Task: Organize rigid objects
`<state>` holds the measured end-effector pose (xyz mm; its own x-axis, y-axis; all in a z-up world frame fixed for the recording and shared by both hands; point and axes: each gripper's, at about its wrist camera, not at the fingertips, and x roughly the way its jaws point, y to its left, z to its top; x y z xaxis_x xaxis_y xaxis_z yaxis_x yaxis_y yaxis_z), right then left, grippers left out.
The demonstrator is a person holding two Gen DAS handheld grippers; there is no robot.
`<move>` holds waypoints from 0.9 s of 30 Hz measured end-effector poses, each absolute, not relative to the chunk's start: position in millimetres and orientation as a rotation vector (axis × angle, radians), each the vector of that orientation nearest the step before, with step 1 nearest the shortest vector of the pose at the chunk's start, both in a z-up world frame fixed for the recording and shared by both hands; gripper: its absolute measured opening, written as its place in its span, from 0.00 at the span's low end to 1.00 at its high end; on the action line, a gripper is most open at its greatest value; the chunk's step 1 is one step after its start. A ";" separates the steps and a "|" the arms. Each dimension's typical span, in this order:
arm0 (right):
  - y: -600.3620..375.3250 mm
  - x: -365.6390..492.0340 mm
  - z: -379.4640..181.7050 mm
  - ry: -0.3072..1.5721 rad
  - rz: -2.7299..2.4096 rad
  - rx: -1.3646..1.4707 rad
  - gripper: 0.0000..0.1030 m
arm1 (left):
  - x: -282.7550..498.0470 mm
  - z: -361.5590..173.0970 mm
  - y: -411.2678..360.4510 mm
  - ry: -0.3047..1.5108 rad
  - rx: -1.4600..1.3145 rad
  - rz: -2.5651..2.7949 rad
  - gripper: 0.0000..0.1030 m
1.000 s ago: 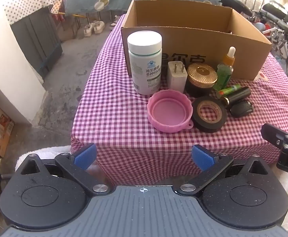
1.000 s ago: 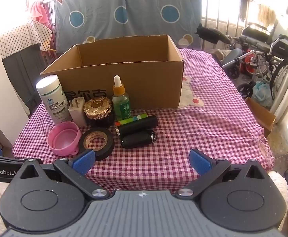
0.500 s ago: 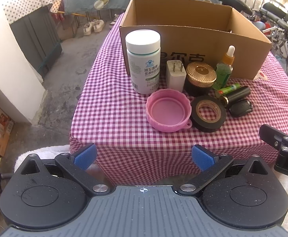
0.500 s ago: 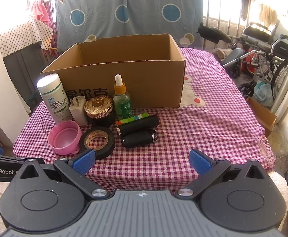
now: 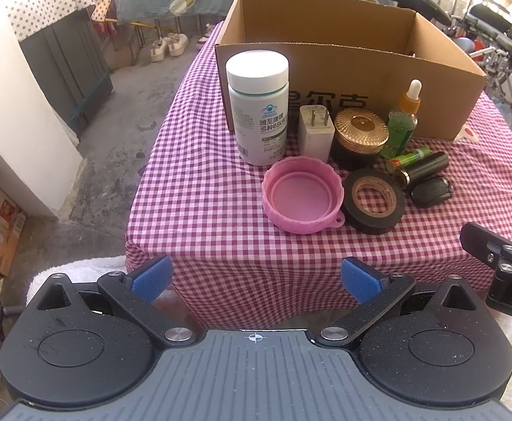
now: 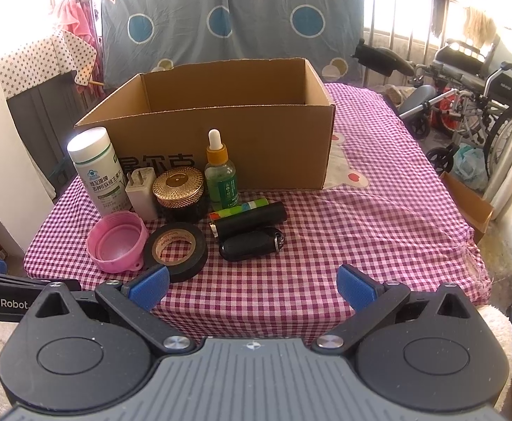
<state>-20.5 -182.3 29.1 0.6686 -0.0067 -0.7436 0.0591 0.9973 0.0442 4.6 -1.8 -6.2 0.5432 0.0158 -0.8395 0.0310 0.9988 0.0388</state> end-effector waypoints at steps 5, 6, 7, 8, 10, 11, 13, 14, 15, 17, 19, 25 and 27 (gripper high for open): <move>-182.8 -19.9 29.1 0.841 -0.036 0.072 1.00 | 4.5 -6.4 -1.7 0.996 0.051 -0.008 1.00; -182.8 -19.7 29.0 0.841 -0.036 0.073 1.00 | 4.6 -6.4 -1.7 0.996 0.051 -0.008 1.00; -182.6 -19.5 29.1 0.841 -0.036 0.073 1.00 | 4.7 -6.4 -1.8 0.997 0.052 -0.008 1.00; -182.7 -19.4 29.2 0.840 -0.035 0.073 1.00 | 4.6 -6.4 -1.7 0.997 0.052 -0.008 1.00; -182.2 -19.3 29.4 0.840 -0.034 0.072 1.00 | 4.6 -6.4 -1.6 0.997 0.052 -0.008 1.00; -182.0 -19.3 29.2 0.840 -0.033 0.072 1.00 | 4.6 -6.4 -1.6 0.997 0.052 -0.008 1.00; -182.0 -19.1 29.0 0.842 -0.031 0.072 1.00 | 4.7 -6.5 -1.6 0.998 0.051 -0.008 1.00; -181.7 -19.0 28.8 0.842 -0.031 0.073 1.00 | 4.7 -6.4 -1.6 0.998 0.051 -0.008 1.00; -181.6 -18.9 28.8 0.842 -0.030 0.073 1.00 | 4.9 -6.9 -1.6 0.998 0.051 -0.008 1.00; -181.5 -18.8 28.8 0.842 -0.031 0.073 1.00 | 4.8 -7.1 -1.5 0.997 0.051 -0.007 1.00; -181.4 -18.9 28.8 0.842 -0.030 0.073 1.00 | 5.0 -7.3 -1.4 0.998 0.051 -0.007 1.00; -181.2 -19.2 29.0 0.841 -0.031 0.070 1.00 | 4.9 -7.4 -1.1 0.999 0.050 -0.006 1.00; -181.0 -19.0 28.9 0.841 -0.030 0.069 1.00 | 4.8 -7.8 -0.2 1.000 0.047 -0.007 1.00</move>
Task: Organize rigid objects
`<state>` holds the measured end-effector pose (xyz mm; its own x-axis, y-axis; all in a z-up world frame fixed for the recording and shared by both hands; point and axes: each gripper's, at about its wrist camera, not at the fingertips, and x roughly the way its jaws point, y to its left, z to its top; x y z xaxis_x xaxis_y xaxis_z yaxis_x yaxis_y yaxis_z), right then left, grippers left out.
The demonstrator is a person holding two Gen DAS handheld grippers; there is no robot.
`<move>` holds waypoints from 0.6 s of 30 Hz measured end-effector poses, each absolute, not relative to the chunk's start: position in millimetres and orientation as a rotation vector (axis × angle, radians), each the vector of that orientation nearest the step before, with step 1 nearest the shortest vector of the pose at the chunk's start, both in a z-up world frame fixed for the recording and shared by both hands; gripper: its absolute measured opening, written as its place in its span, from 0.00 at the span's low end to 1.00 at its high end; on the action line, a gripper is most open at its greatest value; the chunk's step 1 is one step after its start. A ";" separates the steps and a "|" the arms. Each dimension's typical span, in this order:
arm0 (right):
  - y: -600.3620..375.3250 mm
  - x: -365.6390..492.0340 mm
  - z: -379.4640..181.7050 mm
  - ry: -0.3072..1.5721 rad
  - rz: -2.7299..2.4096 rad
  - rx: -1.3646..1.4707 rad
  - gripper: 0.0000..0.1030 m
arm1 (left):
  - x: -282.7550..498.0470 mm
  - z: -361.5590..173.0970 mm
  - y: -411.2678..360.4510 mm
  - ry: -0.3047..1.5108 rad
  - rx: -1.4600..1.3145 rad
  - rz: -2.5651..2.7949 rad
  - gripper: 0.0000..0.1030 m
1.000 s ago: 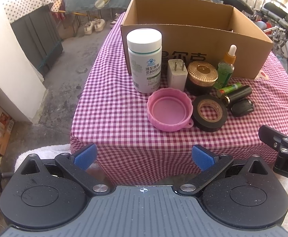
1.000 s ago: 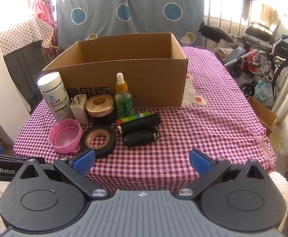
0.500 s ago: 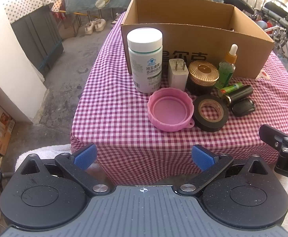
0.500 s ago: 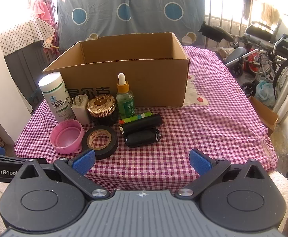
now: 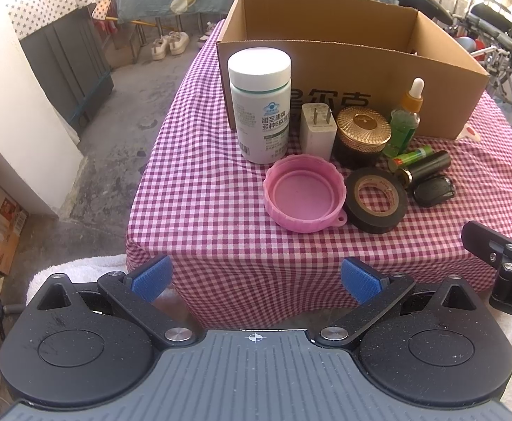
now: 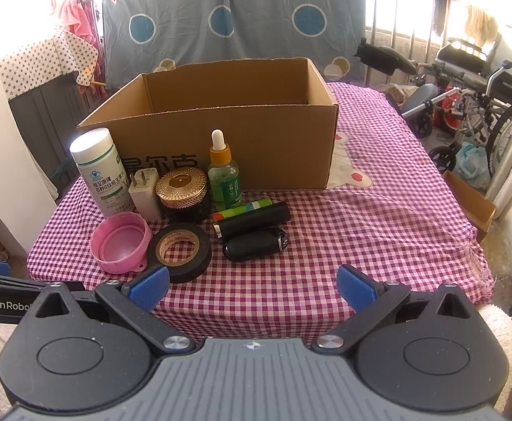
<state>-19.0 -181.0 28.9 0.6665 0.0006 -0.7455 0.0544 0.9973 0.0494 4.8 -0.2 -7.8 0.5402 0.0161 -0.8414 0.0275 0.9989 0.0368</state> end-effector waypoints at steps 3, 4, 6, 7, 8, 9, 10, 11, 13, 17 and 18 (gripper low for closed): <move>-181.0 -19.2 28.9 0.841 -0.030 0.070 1.00 | 4.9 -8.4 0.5 1.003 0.045 -0.006 1.00; -181.0 -19.2 28.9 0.840 -0.030 0.070 1.00 | 4.9 -8.4 0.5 1.003 0.046 -0.005 1.00; -180.9 -19.0 28.8 0.841 -0.031 0.069 1.00 | 4.9 -8.4 0.6 1.002 0.046 -0.005 1.00; -180.5 -19.5 28.7 0.841 -0.030 0.070 1.00 | 4.8 -8.6 0.8 1.002 0.046 -0.005 1.00; -180.4 -19.4 28.7 0.841 -0.030 0.070 1.00 | 4.9 -8.5 0.6 1.003 0.046 -0.006 1.00; -180.4 -19.3 28.7 0.841 -0.031 0.069 1.00 | 4.9 -8.4 0.6 1.003 0.046 -0.006 1.00; -180.3 -19.5 28.7 0.841 -0.031 0.068 1.00 | 4.9 -8.4 0.6 1.003 0.046 -0.006 1.00; -180.2 -19.5 28.7 0.840 -0.031 0.068 1.00 | 4.8 -8.4 0.7 1.003 0.046 -0.006 1.00; -179.9 -19.7 28.5 0.839 -0.030 0.068 1.00 | 4.9 -8.3 0.6 1.002 0.046 -0.006 1.00; -179.8 -19.6 28.0 0.841 -0.030 0.070 1.00 | 4.9 -8.5 0.9 1.002 0.046 -0.005 1.00; -179.7 -19.4 27.8 0.842 -0.031 0.070 1.00 | 5.2 -8.9 1.2 1.003 0.045 -0.004 1.00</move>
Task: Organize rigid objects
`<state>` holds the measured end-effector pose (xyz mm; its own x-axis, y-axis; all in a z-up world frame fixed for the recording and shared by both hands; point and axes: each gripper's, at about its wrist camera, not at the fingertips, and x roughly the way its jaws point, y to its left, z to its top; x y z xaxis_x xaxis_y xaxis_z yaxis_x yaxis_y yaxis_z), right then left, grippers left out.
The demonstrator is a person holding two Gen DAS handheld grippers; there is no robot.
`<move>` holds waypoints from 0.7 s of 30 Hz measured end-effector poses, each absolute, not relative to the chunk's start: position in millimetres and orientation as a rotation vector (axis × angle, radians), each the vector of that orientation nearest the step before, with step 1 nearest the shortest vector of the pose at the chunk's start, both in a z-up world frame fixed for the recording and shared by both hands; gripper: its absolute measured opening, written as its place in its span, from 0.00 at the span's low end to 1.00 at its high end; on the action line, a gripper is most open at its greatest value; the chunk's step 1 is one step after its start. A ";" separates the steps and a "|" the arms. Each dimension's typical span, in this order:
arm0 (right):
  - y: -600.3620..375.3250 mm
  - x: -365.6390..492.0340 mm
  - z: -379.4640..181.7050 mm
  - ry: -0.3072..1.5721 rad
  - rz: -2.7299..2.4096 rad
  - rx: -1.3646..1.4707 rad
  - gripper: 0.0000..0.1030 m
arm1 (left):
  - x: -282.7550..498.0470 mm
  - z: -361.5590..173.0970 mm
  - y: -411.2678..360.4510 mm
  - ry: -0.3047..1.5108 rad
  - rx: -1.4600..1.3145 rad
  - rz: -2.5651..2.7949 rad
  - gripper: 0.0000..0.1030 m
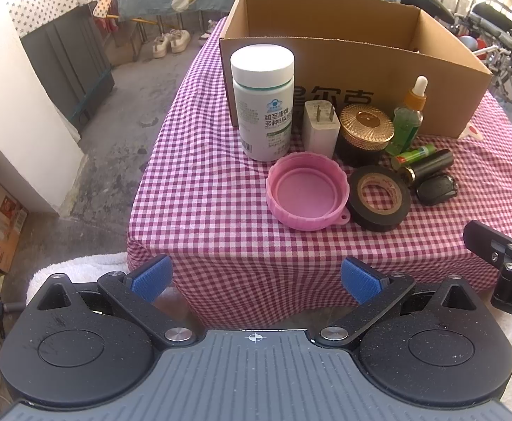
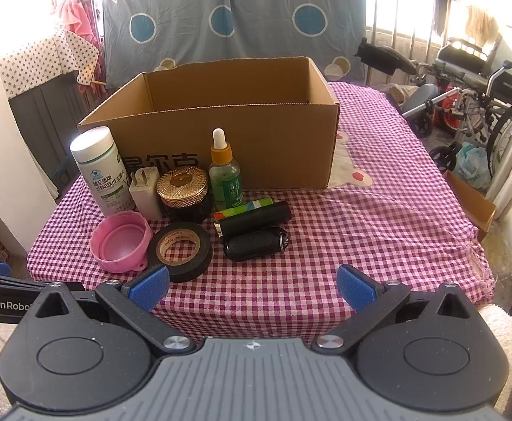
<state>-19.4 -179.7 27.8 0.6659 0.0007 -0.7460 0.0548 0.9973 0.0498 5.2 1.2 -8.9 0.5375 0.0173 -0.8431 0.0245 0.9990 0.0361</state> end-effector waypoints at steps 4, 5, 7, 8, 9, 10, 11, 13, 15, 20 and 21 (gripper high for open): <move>-180.5 -18.4 26.7 0.846 -0.031 0.075 1.00 | 5.3 -11.4 2.7 1.008 0.047 -0.002 1.00; -181.0 -18.1 26.4 0.847 -0.032 0.077 1.00 | 5.5 -11.9 2.7 1.010 0.048 -0.002 1.00; -181.7 -17.8 25.5 0.847 -0.034 0.079 1.00 | 5.8 -12.8 2.5 1.013 0.049 -0.004 1.00; -182.2 -17.7 25.0 0.847 -0.035 0.080 1.00 | 6.6 -13.1 1.5 1.015 0.051 -0.004 1.00; -182.9 -17.9 24.2 0.847 -0.036 0.081 1.00 | 7.0 -13.3 0.6 1.017 0.054 -0.005 1.00; -184.1 -18.0 23.2 0.848 -0.038 0.083 1.00 | 7.2 -14.2 0.2 1.019 0.056 -0.006 1.00; -184.8 -17.7 22.1 0.851 -0.039 0.086 1.00 | 7.6 -15.1 -0.5 1.022 0.058 -0.008 1.00; -187.5 -17.3 19.7 0.856 -0.041 0.095 1.00 | 9.6 -17.5 -3.2 1.029 0.062 -0.013 1.00; -190.5 -17.1 17.7 0.857 -0.043 0.106 1.00 | 10.6 -18.8 -5.9 1.028 0.068 -0.023 1.00; -200.6 -14.4 12.2 0.854 -0.043 0.146 1.00 | 9.7 -18.1 -14.6 0.985 0.079 -0.087 1.00; -203.5 -13.6 11.0 0.853 -0.041 0.157 1.00 | 9.7 -18.1 -16.6 0.974 0.077 -0.108 1.00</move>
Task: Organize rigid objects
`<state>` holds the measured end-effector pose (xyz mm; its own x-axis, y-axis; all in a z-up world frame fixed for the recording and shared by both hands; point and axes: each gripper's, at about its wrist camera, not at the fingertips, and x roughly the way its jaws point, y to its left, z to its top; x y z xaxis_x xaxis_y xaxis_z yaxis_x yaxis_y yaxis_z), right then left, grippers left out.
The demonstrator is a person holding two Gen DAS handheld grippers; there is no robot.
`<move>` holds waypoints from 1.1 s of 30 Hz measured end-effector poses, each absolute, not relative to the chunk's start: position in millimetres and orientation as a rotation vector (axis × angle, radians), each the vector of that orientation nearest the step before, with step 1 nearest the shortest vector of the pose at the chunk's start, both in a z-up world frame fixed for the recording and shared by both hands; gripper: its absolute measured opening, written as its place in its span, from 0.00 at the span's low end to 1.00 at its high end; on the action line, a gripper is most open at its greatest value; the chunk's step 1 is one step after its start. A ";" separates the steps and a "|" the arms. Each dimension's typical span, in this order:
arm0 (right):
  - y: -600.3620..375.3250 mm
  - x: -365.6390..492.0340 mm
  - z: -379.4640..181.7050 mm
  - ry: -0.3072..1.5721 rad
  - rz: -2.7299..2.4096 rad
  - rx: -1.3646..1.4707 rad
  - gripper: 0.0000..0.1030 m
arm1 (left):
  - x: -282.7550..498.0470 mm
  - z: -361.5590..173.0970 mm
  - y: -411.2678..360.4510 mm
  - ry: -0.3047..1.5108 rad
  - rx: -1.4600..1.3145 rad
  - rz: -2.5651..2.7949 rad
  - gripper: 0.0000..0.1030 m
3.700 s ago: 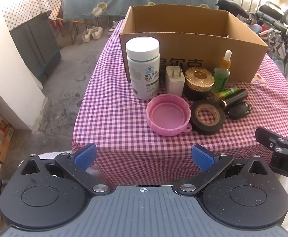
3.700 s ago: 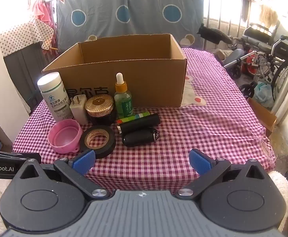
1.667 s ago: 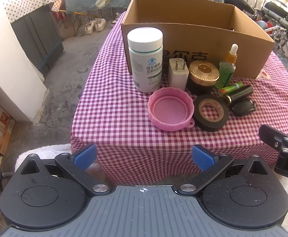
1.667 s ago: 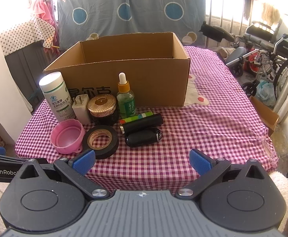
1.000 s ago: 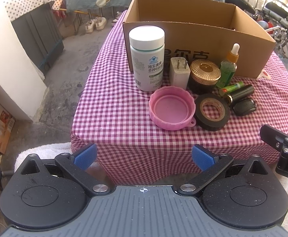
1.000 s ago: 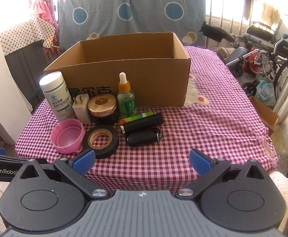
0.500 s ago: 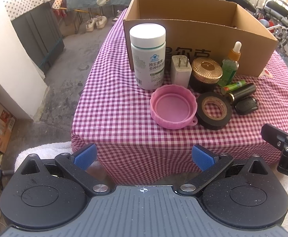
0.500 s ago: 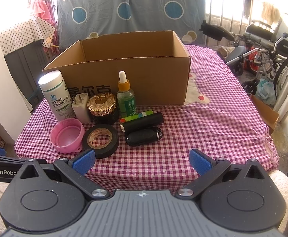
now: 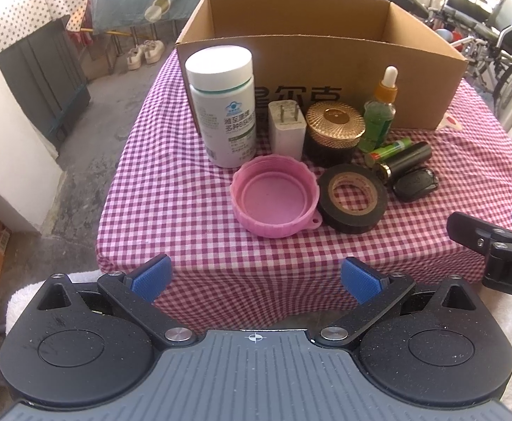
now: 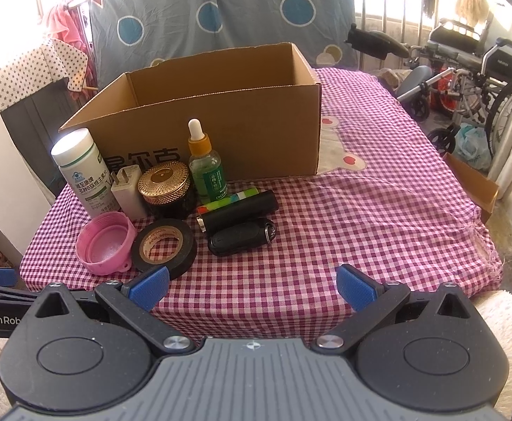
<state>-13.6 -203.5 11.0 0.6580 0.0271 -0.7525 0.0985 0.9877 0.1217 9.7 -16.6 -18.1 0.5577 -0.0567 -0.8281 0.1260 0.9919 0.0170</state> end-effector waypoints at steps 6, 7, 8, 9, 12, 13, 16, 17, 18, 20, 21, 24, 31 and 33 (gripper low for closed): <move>-226.3 -7.1 3.3 0.825 -0.026 0.259 1.00 | 15.3 -15.4 -29.9 0.874 0.079 -0.226 1.00; -230.0 -5.2 2.2 0.819 -0.022 0.278 1.00 | 17.5 -15.3 -32.5 0.859 0.078 -0.246 1.00; -234.4 -3.4 1.0 0.812 -0.016 0.300 1.00 | 19.5 -15.0 -34.8 0.842 0.074 -0.267 1.00; -238.8 -1.6 -0.4 0.804 -0.010 0.324 1.00 | 21.6 -14.9 -37.3 0.827 0.071 -0.289 1.00; -251.7 4.5 -6.5 0.791 0.017 0.409 0.94 | 28.1 -15.9 -49.8 0.782 0.083 -0.359 0.98; -255.5 7.0 -9.0 0.791 0.027 0.434 0.93 | 30.2 -16.2 -54.1 0.776 0.091 -0.381 0.97; -264.5 15.9 -16.8 0.795 0.061 0.501 0.79 | 38.1 -19.1 -70.2 0.780 0.119 -0.447 0.91; -267.0 19.0 -19.6 0.799 0.069 0.519 0.76 | 41.1 -21.6 -75.9 0.791 0.128 -0.468 0.89; -269.3 22.1 -22.0 0.802 0.075 0.534 0.74 | 43.8 -23.3 -80.8 0.799 0.136 -0.483 0.87; -273.0 27.4 -26.7 0.803 0.086 0.550 0.70 | 48.6 -27.1 -90.1 0.813 0.157 -0.511 0.75; -274.3 29.6 -28.5 0.804 0.093 0.558 0.67 | 50.5 -29.0 -95.3 0.819 0.170 -0.520 0.73; -278.1 35.0 -33.7 0.805 0.111 0.580 0.64 | 55.5 -32.5 -105.7 0.831 0.196 -0.537 0.66; -281.7 44.2 -42.4 0.814 0.137 0.587 0.50 | 65.4 -41.4 -119.4 0.901 0.233 -0.548 0.60; -281.6 45.6 -43.7 0.818 0.139 0.582 0.43 | 66.5 -42.3 -122.4 0.909 0.245 -0.551 0.60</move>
<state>45.6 -281.6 -43.7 0.6842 0.3347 -0.6480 0.1022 0.8358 0.5395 66.5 -122.4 -42.3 0.4887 -0.3469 -0.8005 0.5486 0.8357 -0.0273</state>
